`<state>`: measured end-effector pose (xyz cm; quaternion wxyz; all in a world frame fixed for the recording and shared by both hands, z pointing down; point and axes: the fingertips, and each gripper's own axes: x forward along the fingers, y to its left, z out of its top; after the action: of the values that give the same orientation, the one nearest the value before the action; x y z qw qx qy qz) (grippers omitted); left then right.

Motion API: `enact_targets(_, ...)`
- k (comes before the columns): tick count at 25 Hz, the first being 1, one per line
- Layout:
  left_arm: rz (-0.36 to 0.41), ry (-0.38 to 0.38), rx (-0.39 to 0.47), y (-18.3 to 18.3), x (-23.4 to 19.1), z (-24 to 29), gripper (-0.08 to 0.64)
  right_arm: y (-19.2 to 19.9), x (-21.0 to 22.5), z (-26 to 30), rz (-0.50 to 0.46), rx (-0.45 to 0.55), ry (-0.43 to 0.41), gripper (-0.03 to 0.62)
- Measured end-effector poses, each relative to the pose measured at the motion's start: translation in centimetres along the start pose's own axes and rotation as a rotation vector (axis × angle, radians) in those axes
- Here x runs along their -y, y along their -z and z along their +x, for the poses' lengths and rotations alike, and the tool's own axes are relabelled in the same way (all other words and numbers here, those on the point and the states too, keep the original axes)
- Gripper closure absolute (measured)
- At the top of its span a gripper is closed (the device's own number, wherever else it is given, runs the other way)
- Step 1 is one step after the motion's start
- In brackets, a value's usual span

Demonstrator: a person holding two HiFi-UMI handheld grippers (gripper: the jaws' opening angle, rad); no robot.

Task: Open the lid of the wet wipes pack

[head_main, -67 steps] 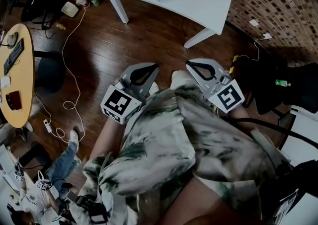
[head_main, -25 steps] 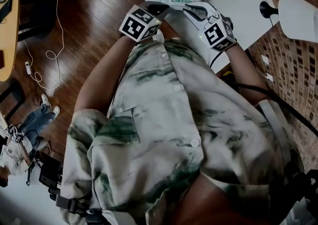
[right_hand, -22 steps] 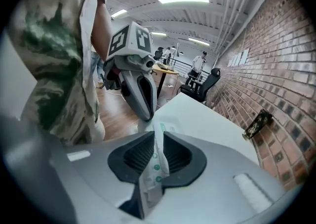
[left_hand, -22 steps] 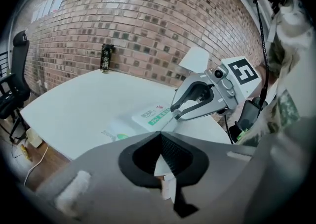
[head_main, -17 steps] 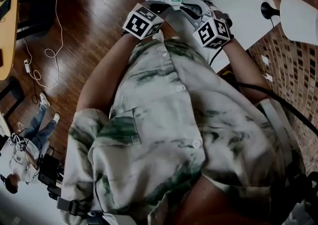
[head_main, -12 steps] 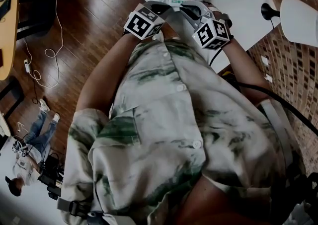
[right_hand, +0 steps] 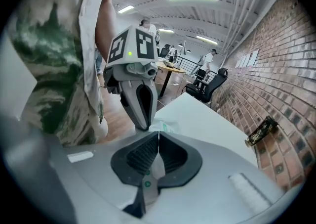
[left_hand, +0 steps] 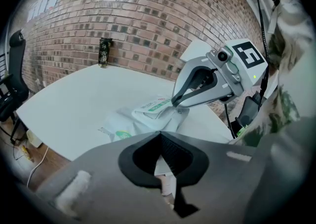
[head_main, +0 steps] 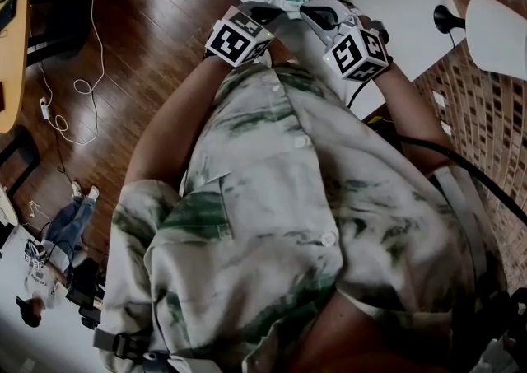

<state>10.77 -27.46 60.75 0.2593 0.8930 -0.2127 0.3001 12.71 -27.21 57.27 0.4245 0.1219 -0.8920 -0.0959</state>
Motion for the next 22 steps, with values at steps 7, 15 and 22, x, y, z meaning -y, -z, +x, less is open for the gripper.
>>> enact_targets(7, 0.0, 0.002, -0.006, -0.1, -0.1, 0.0, 0.56, -1.3, 2.7, -1.0, 0.057, 0.039, 0.007, 0.58)
enact_targets(15, -0.009, 0.007, -0.008, -0.1, 0.1, 0.2, 0.56, -0.9, 6.5, -0.2, 0.094, 0.074, -0.023, 0.578)
enact_targets(22, -0.019, 0.011, -0.005, -0.3, 0.1, 0.1, 0.56, -0.5, 9.4, 1.0, 0.216, 0.123, -0.097, 0.576)
